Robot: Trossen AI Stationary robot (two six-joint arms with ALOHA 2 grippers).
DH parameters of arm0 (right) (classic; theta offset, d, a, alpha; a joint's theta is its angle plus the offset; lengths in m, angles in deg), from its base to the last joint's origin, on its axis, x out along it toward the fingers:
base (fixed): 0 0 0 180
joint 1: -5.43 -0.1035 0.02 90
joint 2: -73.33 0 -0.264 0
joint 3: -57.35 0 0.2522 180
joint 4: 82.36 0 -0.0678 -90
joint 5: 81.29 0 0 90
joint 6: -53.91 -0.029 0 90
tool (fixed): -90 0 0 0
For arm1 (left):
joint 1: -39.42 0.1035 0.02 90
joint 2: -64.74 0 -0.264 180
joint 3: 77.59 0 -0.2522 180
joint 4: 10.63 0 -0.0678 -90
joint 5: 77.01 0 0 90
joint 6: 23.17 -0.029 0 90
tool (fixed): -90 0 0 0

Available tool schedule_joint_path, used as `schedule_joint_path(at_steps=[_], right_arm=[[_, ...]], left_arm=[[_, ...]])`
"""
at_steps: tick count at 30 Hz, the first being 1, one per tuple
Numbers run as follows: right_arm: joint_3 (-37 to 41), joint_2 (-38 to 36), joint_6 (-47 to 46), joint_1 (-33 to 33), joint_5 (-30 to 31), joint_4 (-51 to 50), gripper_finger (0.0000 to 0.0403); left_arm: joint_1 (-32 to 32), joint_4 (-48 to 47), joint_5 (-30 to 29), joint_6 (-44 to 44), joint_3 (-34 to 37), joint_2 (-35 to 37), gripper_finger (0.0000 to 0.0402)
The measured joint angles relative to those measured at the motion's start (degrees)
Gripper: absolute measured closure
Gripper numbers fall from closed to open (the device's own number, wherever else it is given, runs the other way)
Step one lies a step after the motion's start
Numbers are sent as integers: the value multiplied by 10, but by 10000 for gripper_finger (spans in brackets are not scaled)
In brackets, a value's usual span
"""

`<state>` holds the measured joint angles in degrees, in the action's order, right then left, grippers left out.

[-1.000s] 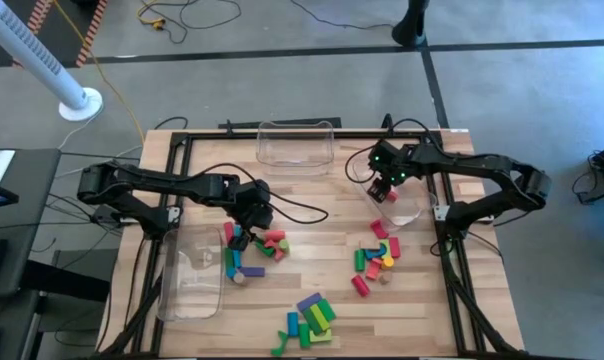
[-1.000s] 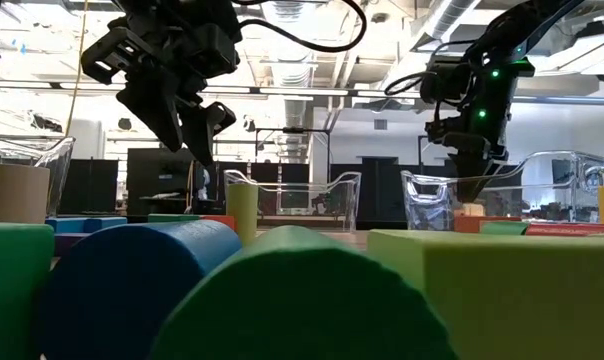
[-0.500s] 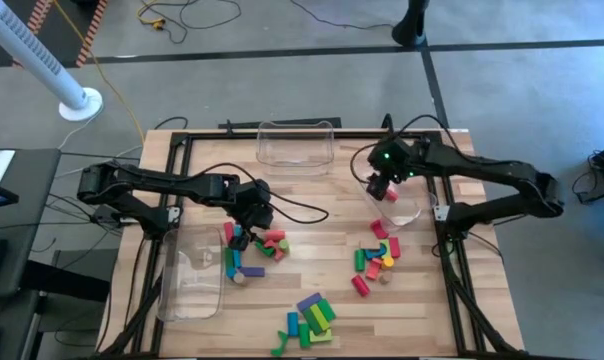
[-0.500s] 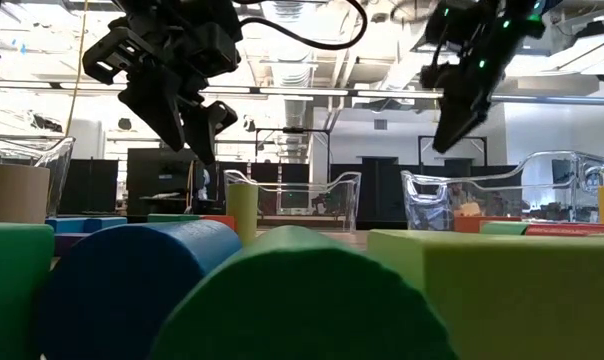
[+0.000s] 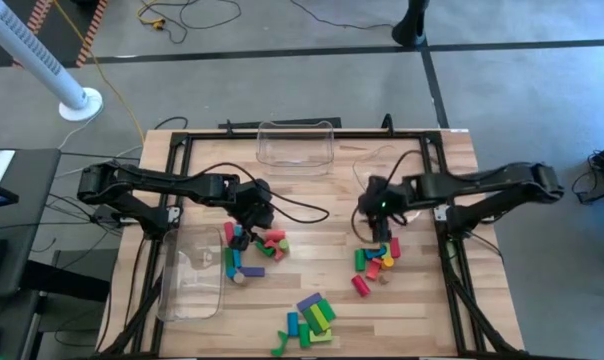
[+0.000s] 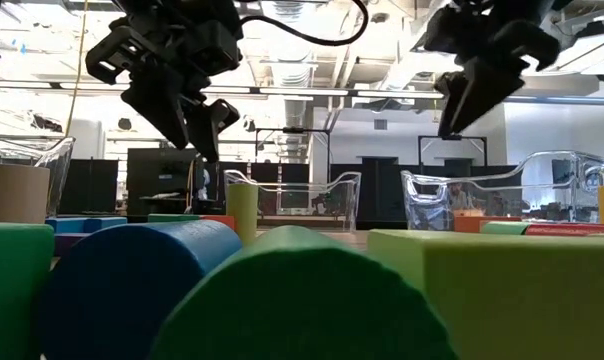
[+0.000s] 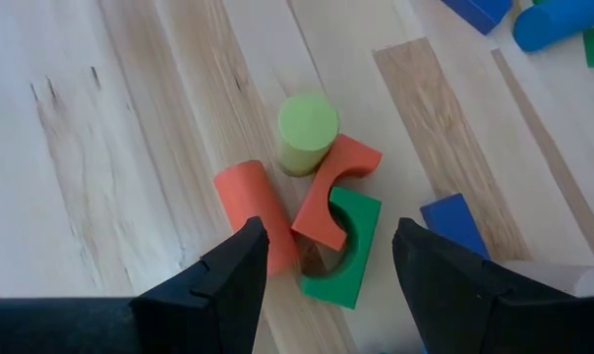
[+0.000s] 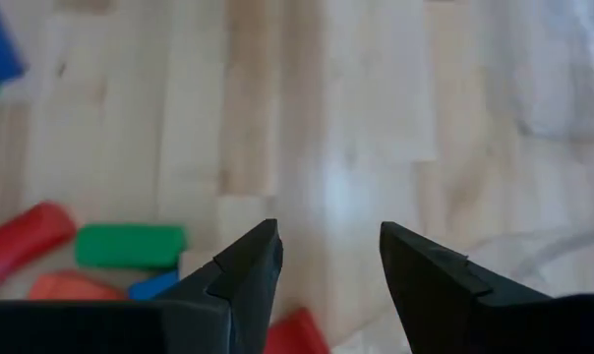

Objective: Sort blocks by size
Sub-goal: Put the red arch block into the middle transparent bin

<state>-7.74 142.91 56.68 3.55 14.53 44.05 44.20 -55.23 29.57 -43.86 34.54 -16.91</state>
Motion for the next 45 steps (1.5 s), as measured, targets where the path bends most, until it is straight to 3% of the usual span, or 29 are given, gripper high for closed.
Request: schedule_joint_path(at_steps=[7,20,28,45], right_arm=[[0,68,31,-25,1,-30,200],[-74,234,109,-21,4,-151,208],[-80,306,123,4,25,-219,208],[-99,298,123,29,50,-276,243]], left_arm=[[0,17,0,3,0,0,191],[0,21,0,15,0,0,191],[0,21,0,15,0,0,191],[0,21,0,12,0,0,191]])
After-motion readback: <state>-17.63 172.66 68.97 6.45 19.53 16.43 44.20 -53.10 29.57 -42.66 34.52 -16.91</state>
